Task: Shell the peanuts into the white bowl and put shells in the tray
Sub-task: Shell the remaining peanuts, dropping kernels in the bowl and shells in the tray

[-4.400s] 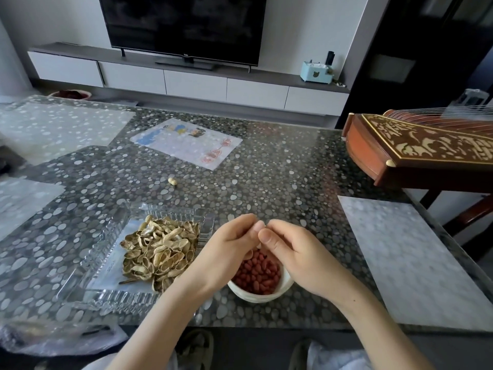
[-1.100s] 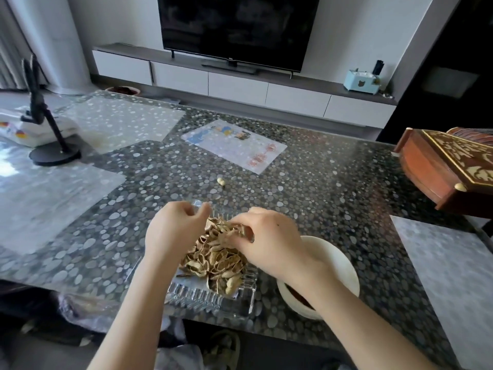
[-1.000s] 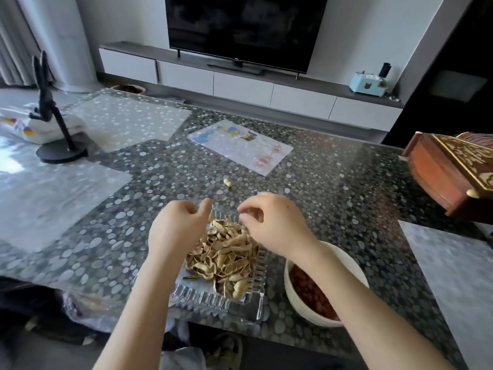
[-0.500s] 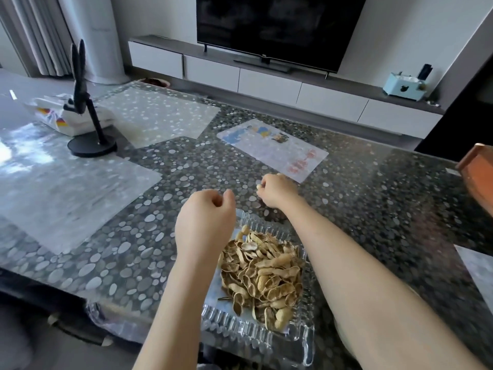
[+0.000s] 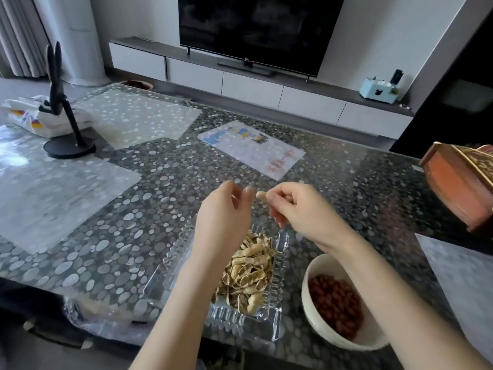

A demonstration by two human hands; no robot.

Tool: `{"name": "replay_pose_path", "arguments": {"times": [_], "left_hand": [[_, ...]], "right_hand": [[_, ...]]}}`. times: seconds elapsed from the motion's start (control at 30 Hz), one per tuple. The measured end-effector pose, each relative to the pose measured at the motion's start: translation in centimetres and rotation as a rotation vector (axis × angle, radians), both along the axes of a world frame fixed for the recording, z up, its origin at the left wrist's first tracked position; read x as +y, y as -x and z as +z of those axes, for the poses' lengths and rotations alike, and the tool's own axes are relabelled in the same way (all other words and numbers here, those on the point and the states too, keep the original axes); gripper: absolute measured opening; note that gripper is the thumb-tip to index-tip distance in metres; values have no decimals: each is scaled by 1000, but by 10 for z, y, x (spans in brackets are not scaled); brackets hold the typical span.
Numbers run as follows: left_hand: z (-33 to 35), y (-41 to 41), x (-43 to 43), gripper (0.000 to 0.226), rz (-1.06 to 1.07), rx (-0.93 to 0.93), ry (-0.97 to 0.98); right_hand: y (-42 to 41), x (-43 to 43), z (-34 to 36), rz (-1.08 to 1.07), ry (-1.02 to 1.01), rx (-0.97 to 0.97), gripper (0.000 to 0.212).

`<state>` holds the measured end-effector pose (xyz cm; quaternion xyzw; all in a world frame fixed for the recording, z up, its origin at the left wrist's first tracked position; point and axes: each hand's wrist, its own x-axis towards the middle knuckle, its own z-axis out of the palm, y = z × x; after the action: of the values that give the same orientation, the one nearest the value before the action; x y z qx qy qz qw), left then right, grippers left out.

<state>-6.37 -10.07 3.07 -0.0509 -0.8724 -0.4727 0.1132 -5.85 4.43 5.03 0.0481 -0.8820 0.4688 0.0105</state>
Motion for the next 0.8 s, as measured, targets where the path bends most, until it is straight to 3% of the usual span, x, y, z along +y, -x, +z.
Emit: {"name": "replay_pose_path", "arguments": {"times": [0.07,0.17,0.23,0.3,0.4,0.5,0.67,0.8], "left_hand": [[1,-12,11,43,-151,-121,-137],[2,-31,30,38,-399,-500,-625],[2,-41,44,40,-508,-640,-824],[2,-51,57,43,-581,-724,-945],[1,-64,72,29,-658,-812,-1062],[1,-71,84,26,-692,-821,-1033],[-1,-72,86,52,-636,-682,-711],[1,-70,84,55,-614,-593,-583]], "right_hand": [[-31,11,3,1,-77,69,20],[-67,26,3,-28,-135,174,20],[-84,35,-1,-95,-111,232,17],[-99,43,-6,-167,-61,288,18],[-109,48,-12,-225,-65,395,24],[-116,58,-15,-256,-75,423,30],[-120,68,-21,-324,-196,523,37],[-119,72,-25,-316,-273,544,32]]}}
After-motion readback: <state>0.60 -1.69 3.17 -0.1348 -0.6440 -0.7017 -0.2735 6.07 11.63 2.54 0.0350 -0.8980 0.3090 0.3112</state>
